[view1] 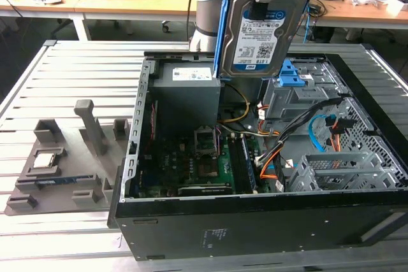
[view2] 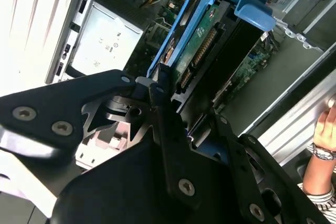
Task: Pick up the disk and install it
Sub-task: 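Pick up the disk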
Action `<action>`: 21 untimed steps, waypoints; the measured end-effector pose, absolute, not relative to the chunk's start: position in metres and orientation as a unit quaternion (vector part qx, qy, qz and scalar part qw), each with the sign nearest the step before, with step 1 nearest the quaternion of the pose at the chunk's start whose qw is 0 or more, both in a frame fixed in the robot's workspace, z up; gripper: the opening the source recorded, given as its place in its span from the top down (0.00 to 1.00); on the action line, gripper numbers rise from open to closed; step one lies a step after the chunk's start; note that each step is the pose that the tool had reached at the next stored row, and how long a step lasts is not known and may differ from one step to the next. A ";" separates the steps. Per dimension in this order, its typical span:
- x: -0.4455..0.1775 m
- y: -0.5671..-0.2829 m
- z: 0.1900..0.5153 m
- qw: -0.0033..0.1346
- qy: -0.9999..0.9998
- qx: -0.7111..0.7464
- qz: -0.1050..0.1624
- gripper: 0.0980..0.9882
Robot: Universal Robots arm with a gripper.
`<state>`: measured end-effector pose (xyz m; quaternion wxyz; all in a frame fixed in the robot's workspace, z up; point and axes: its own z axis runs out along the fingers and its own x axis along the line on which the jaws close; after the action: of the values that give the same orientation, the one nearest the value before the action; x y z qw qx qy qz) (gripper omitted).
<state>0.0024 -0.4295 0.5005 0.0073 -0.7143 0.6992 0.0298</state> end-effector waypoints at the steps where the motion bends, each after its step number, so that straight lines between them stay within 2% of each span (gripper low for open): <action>1: 0.002 -0.432 0.500 0.007 0.699 -0.714 0.030 0.70; 21: 0.002 -0.472 0.499 0.006 0.700 -0.713 0.029 0.70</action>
<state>0.0023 -0.4719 0.4989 0.0064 -0.7134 0.7001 0.0289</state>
